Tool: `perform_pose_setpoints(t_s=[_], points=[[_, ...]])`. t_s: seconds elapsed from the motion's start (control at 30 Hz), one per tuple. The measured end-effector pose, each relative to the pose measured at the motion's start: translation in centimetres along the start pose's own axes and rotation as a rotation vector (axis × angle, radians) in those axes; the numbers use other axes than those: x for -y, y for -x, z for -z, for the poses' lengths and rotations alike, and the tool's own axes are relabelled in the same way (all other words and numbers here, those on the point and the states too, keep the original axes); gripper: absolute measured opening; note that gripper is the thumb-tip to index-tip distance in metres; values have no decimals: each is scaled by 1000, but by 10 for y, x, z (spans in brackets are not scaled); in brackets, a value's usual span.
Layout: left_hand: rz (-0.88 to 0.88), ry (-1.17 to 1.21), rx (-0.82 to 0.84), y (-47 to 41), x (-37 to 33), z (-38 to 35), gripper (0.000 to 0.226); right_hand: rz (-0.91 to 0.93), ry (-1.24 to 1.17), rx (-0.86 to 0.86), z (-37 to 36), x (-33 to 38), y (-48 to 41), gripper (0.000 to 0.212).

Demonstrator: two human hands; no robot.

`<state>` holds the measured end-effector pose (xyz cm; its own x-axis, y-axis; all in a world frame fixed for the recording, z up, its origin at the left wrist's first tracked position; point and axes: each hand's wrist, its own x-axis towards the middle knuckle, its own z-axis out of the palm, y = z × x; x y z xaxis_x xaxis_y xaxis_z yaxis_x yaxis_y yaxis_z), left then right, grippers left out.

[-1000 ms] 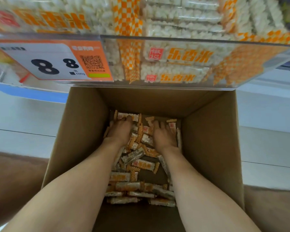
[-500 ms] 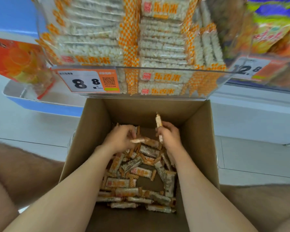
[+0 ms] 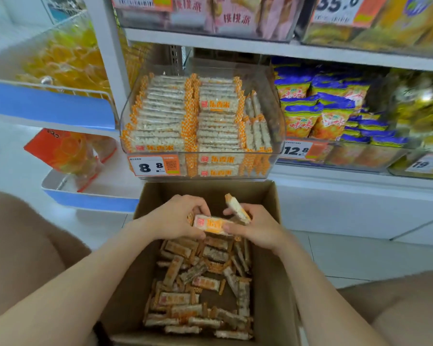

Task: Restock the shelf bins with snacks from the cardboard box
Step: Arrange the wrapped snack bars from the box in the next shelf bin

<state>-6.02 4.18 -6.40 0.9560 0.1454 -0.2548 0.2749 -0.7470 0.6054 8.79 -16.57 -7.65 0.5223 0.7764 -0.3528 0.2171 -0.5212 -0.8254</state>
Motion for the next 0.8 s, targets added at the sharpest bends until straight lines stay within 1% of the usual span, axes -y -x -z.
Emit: perform_pose_setpoints(t_s=[0.07,0.1,0.17,0.23,0.3,0.33,0.4,0.47,0.53,0.6,0.67,0.73,0.8], points=[[-29,-15,-71,8,-16,16,44,77,177,-104,2,17,11,41],[-44,-16,-112,12,-26,25,46,146,240,-174,2,25,15,39],[-60,9,-172,23,-41,40,49,315,259,-259,0,41,24,34],[-78,127,-175,34,-51,53,50,438,323,-298,-1,55,34,40],[-110,251,-185,44,-63,66,53,539,510,-406,-1,67,41,49],[-137,284,-199,47,-67,72,55,573,587,-459,0,73,45,53],[-187,296,-206,50,-72,84,62,591,676,-512,6,84,49,60],[-179,276,-184,52,-76,94,60,588,800,-543,13,94,52,64],[-161,260,-233,47,-80,101,45,599,944,-555,19,105,52,65],[-168,241,-324,39,-86,108,29,637,1001,-516,25,118,50,64],[-222,252,-374,34,-93,116,22,669,945,-444,35,129,48,66],[-241,256,-422,29,-96,124,24,625,822,-364,48,138,42,66],[-233,263,-464,26,-97,133,27,596,719,-321,61,148,31,62]])
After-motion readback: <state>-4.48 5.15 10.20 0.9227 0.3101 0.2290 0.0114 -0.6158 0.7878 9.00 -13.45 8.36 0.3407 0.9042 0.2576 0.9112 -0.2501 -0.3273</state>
